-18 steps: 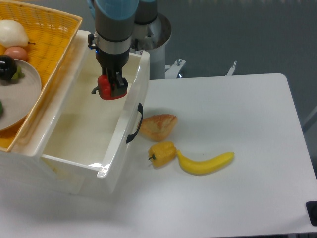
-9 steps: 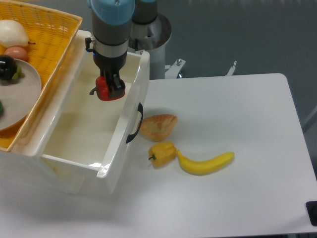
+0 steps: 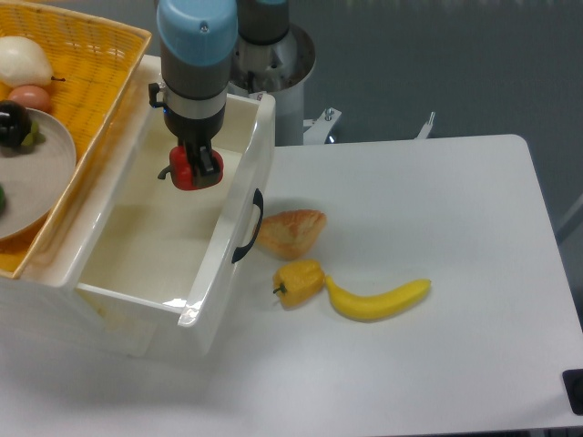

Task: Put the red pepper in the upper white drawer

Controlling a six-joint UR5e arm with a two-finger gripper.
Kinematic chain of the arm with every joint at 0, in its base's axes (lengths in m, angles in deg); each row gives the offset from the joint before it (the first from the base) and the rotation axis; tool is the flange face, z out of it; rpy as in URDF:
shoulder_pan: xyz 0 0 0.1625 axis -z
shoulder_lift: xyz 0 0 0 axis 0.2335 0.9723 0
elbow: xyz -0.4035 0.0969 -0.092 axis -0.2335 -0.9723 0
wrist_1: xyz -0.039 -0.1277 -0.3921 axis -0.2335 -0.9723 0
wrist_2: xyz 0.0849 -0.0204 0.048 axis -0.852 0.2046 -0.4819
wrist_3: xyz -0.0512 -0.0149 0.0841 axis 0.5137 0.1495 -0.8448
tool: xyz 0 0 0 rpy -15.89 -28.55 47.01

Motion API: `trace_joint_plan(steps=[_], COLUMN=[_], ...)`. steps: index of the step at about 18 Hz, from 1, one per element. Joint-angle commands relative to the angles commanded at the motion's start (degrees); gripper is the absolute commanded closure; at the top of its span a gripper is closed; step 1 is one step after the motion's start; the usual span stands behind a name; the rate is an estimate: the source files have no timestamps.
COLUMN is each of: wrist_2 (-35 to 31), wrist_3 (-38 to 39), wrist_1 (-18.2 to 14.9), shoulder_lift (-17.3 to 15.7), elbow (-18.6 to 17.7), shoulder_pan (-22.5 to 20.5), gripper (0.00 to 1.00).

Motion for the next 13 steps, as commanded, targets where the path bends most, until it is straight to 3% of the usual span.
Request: trace_joint_plan(steps=[13], wrist_2=[0.00], wrist_3=[0.44], wrist_1=[0.17], shoulder_lift=[1.50], elbow=[-0.26], shoulder_pan=[1.41], gripper=[0.46])
